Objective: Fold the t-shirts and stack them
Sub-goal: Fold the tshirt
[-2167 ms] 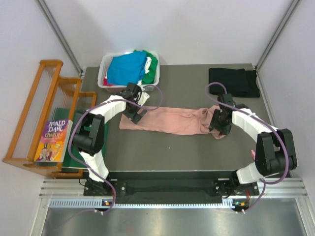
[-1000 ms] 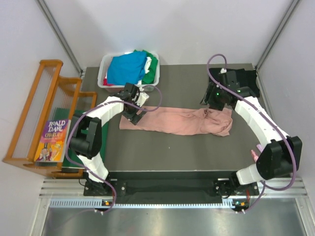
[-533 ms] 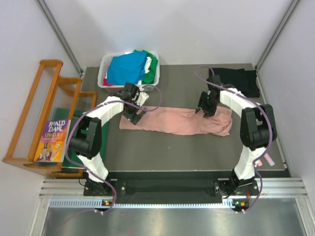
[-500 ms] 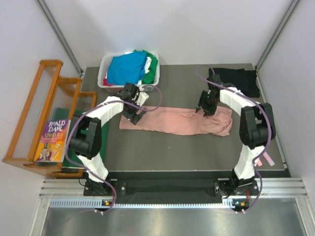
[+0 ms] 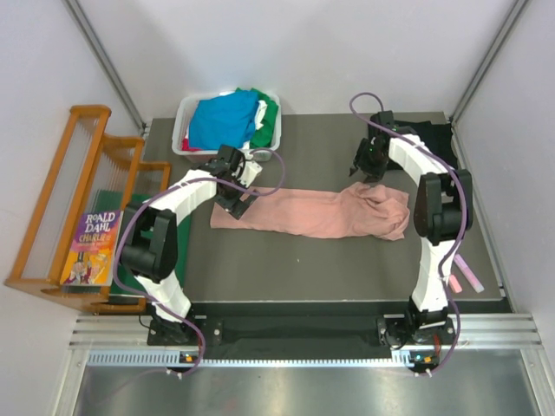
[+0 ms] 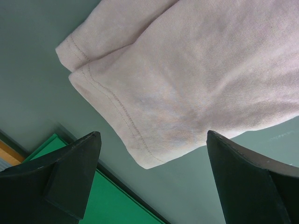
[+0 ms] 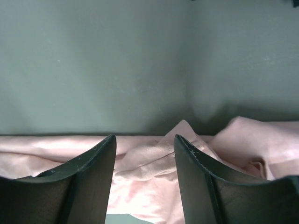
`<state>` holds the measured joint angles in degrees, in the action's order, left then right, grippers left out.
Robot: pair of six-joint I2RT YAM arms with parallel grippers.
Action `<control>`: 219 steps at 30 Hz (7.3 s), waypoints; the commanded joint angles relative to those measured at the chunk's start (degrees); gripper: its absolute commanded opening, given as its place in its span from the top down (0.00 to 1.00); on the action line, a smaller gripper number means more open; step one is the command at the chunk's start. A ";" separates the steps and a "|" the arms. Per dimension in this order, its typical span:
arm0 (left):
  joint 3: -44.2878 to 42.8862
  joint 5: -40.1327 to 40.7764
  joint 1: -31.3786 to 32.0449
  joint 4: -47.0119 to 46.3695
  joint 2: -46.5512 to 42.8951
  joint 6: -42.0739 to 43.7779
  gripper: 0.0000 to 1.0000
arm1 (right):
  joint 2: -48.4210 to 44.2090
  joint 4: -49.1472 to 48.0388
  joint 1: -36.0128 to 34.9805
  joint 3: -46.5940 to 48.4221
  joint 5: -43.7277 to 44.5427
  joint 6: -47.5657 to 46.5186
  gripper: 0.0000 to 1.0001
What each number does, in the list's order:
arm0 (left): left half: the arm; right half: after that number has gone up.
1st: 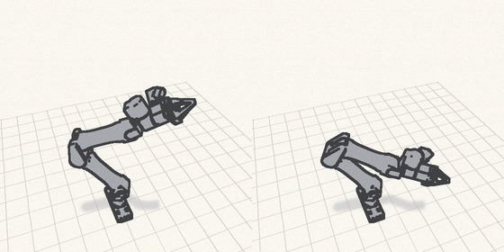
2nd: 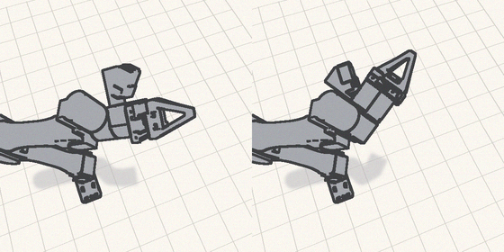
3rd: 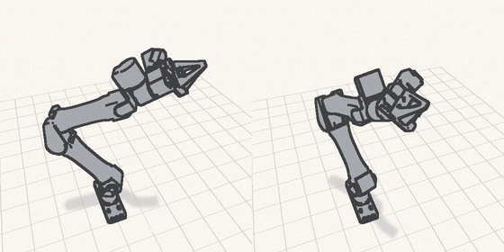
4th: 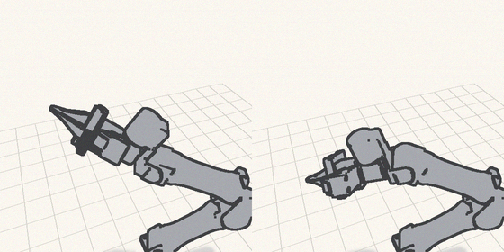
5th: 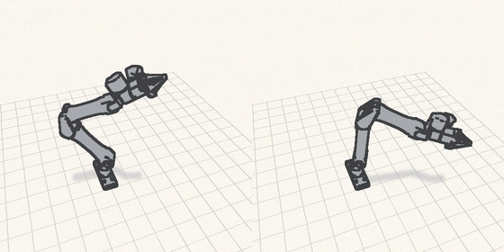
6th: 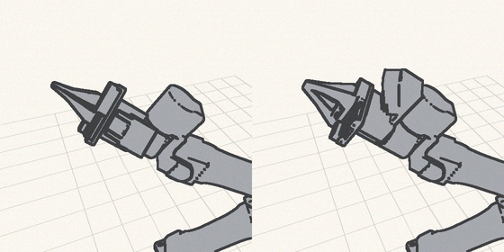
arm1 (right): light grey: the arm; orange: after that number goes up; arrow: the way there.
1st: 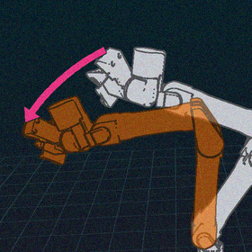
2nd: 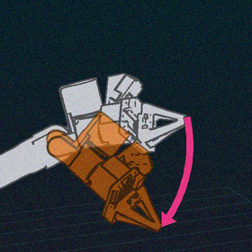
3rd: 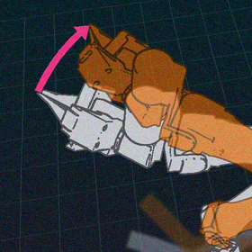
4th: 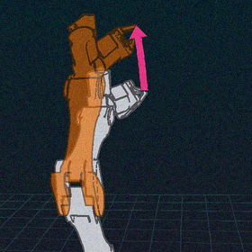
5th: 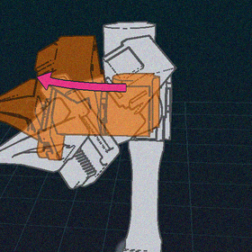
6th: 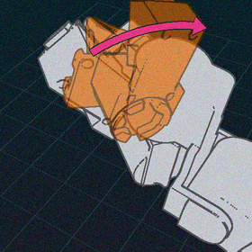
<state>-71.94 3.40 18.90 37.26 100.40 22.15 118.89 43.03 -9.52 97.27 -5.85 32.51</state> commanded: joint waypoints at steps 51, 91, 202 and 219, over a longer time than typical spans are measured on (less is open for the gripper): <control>2.77 0.47 -0.26 -3.15 -2.05 0.52 0.01 | -36.89 -1.72 3.19 -45.94 14.29 1.24 0.49; 3.12 1.00 -2.90 -5.53 1.82 -0.89 0.01 | -41.28 -2.51 22.43 -48.23 15.08 -0.87 1.00; 4.70 -0.32 -0.35 1.51 -5.74 -5.98 0.01 | -14.46 0.83 6.62 -5.94 8.84 -1.75 1.00; 3.21 -1.02 -0.35 2.21 -6.71 -5.80 0.01 | -42.77 -2.24 4.60 -50.68 2.42 -0.69 0.91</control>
<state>-67.02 2.63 18.44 40.53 96.14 16.58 80.27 41.82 -3.99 52.95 -0.19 31.11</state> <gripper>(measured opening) 0.990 0.068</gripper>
